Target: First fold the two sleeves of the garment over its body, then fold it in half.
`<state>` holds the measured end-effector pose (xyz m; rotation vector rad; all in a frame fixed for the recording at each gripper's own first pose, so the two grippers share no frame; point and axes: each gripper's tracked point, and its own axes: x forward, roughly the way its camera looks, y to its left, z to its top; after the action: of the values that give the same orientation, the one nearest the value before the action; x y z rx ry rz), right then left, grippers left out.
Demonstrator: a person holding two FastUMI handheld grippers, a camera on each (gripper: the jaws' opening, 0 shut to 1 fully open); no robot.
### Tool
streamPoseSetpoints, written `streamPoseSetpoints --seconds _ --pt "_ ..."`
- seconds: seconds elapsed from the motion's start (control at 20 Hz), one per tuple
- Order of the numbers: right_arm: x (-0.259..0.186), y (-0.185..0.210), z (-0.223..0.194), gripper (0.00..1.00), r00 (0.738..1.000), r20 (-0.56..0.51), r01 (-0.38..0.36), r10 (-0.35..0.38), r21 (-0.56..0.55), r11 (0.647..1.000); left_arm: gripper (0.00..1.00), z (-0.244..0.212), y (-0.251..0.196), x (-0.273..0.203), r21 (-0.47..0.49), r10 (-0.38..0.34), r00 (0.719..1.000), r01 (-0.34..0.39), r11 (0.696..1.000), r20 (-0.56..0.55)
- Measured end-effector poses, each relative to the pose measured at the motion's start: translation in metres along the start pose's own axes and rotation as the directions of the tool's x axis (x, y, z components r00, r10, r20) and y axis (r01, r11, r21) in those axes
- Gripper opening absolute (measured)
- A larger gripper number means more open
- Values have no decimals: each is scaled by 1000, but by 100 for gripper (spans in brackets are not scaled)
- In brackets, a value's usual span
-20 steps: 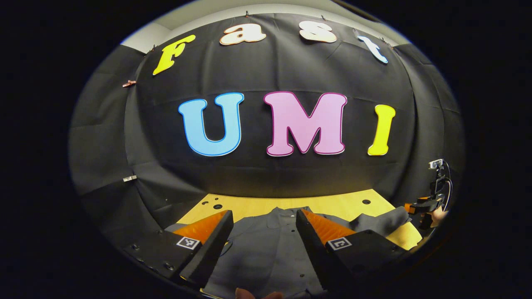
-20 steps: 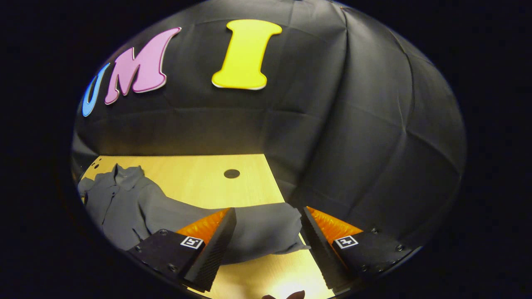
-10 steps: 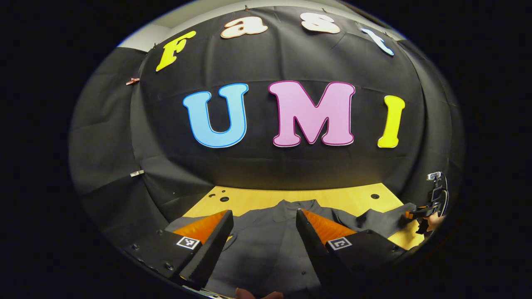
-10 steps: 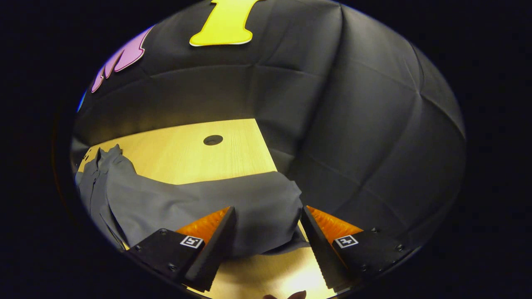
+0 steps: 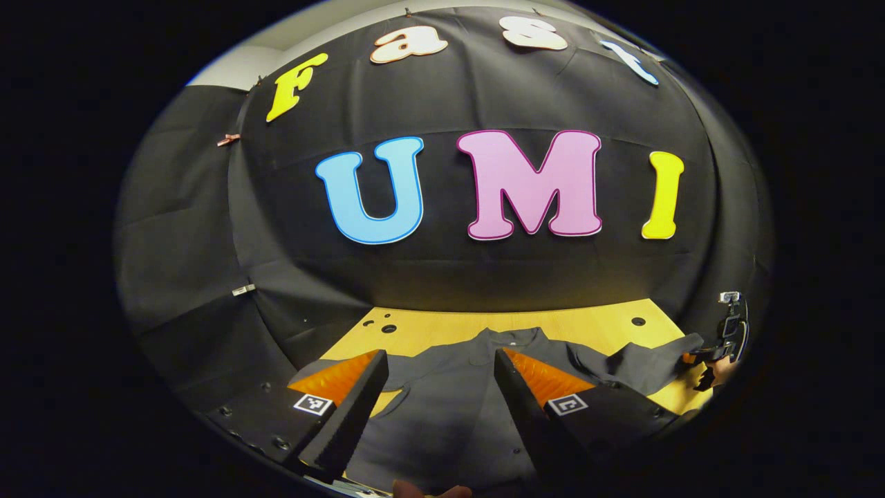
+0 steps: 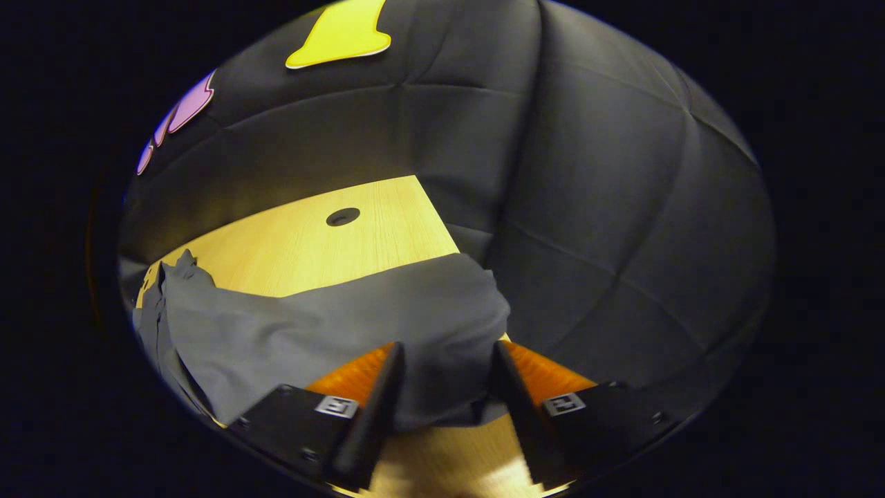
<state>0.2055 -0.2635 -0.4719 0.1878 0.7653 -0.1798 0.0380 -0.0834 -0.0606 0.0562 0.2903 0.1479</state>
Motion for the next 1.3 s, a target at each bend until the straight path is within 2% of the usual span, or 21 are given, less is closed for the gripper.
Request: streamPoseSetpoints --seconds 0.1,0.15,0.4,0.5,0.75,0.95,1.1,1.3 --pt "3 -2 -1 12 1000 -17 14 -15 -33 999 95 1 1 -1 5 -10 1000 10 1000 1" --pt "0 -2 0 10 999 -28 26 -28 -40 999 95 4 3 -1 8 -13 1000 13 1000 10" --pt "-40 15 41 9 995 91 21 -27 61 998 97 3 26 -6 -1 -31 999 31 1000 36" --pt "-66 15 63 9 989 143 32 -39 52 998 97 1 42 -5 -12 -49 998 49 999 48" --pt "-141 28 83 9 968 227 101 -105 28 994 97 -7 88 2 -55 -89 993 94 994 76" --pt "-200 45 100 9 950 286 110 -121 54 992 97 -18 118 14 -19 -137 986 140 990 96" --pt "-245 78 117 9 934 342 99 -107 42 994 97 -27 135 21 -40 -187 978 192 981 97" --pt "-286 159 142 9 911 411 31 -38 25 999 97 -35 167 31 -67 -223 970 230 971 102"
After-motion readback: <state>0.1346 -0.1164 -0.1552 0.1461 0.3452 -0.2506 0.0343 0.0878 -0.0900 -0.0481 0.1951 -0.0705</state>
